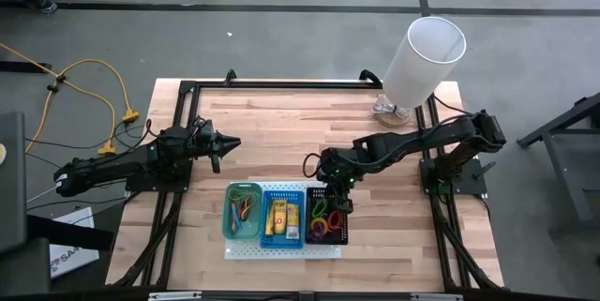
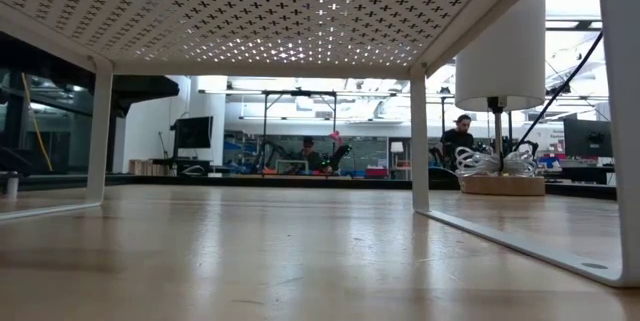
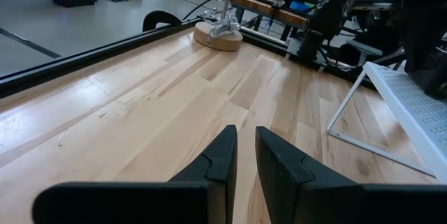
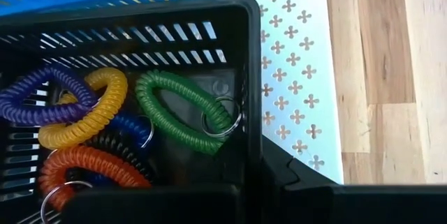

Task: Pick & Place Office Desk Supplies
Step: Put the black bin on the shelf, then return to Home Position

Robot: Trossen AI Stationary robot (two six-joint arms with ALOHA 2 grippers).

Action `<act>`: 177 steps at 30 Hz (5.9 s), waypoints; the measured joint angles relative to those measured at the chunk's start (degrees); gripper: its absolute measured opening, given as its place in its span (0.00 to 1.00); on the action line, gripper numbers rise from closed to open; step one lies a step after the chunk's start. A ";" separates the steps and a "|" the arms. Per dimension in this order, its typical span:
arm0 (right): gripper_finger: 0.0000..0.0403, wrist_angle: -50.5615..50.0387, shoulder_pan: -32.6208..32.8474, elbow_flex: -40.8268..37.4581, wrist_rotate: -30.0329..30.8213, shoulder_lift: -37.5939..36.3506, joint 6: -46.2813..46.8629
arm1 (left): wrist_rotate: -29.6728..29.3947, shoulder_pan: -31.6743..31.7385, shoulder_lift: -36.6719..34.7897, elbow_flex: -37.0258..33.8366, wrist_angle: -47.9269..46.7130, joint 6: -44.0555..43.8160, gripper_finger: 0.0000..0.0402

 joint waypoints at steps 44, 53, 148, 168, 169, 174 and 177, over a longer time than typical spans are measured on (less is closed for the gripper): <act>0.01 3.61 0.74 -0.03 1.75 -0.50 0.71 | 0.00 0.00 0.00 0.00 0.01 0.00 0.12; 0.01 4.19 0.74 -0.02 1.70 -0.55 0.74 | 0.00 0.02 0.00 0.00 0.00 0.00 0.12; 0.47 8.32 -1.18 0.11 0.90 -5.71 -1.59 | 0.00 0.00 0.03 0.00 0.02 0.00 0.12; 0.47 8.16 -6.99 0.06 6.88 -6.82 1.01 | -0.17 0.00 0.00 0.00 0.02 0.00 0.12; 0.47 8.19 -7.51 0.06 6.88 -6.82 1.01 | -0.17 0.02 0.00 0.00 0.02 0.00 0.12; 0.47 8.16 -10.09 0.06 11.27 -6.80 0.97 | -0.18 0.02 0.00 0.00 0.02 0.00 0.12; 0.47 8.12 -11.53 0.06 13.96 -6.80 0.97 | -0.19 0.00 0.00 0.00 0.02 0.00 0.12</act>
